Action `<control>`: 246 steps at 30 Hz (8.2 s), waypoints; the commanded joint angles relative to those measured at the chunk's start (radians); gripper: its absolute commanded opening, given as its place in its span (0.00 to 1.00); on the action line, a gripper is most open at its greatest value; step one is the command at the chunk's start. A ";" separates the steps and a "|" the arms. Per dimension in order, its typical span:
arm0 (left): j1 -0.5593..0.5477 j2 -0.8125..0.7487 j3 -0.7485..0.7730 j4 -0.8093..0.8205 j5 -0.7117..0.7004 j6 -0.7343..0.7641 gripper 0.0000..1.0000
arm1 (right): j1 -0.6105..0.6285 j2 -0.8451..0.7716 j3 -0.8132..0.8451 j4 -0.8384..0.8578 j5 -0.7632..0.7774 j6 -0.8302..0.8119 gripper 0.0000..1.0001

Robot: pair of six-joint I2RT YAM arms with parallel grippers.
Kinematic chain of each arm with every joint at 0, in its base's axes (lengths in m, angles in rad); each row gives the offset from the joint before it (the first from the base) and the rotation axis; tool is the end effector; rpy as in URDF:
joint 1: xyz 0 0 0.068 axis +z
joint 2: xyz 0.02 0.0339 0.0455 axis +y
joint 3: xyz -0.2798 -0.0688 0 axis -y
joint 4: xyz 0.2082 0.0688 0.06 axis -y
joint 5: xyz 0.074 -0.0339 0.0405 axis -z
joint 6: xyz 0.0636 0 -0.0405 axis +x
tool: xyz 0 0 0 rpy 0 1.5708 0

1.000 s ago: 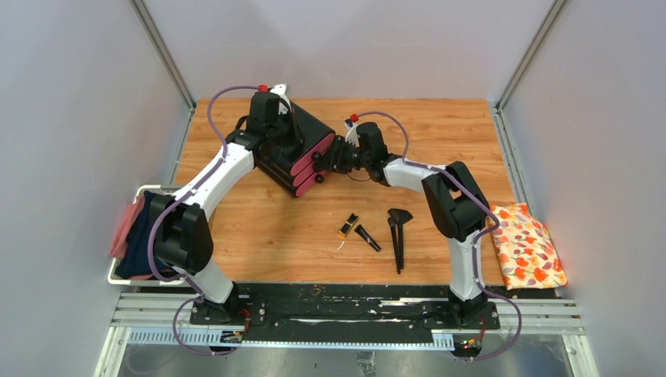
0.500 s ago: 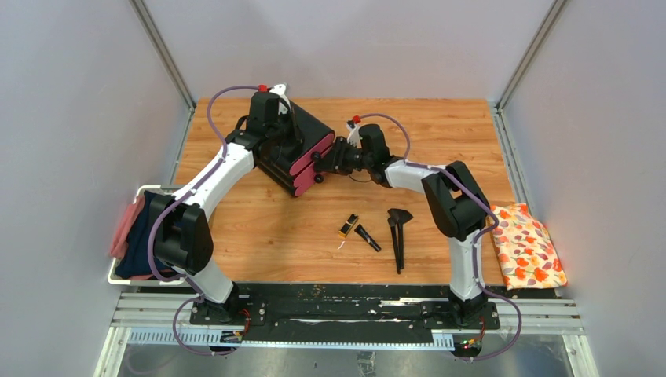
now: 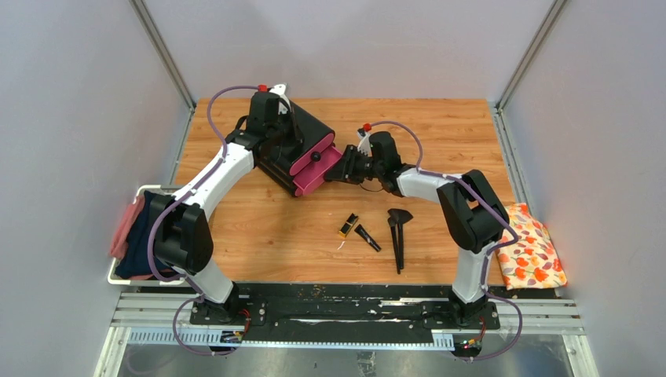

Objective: Organize the makeup

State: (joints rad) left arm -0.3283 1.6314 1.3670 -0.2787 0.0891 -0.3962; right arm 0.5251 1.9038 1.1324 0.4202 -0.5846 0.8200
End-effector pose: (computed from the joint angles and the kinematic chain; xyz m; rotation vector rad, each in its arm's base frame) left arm 0.3495 -0.1250 0.3253 -0.0190 2.1561 -0.5210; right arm 0.3474 0.2418 0.2321 -0.1283 2.1450 1.4102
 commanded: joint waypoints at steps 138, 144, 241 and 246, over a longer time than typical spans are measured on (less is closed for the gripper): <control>0.020 -0.028 -0.070 -0.070 0.022 0.007 0.00 | 0.116 -0.084 0.334 -0.736 0.244 0.038 0.00; 0.024 -0.029 -0.075 -0.067 0.025 0.007 0.00 | 0.119 -0.018 0.446 -0.793 0.231 0.016 0.01; 0.043 -0.046 -0.114 -0.042 0.054 -0.001 0.00 | 0.280 0.048 0.275 -1.022 0.768 -0.257 0.36; 0.043 -0.044 -0.115 -0.041 0.053 -0.001 0.00 | 0.264 0.045 0.279 -1.004 0.773 -0.257 0.35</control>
State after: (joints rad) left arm -0.2901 1.5806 1.2896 -0.2264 0.1482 -0.4042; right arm 0.8112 1.9263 1.4075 -0.5709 0.1650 0.5652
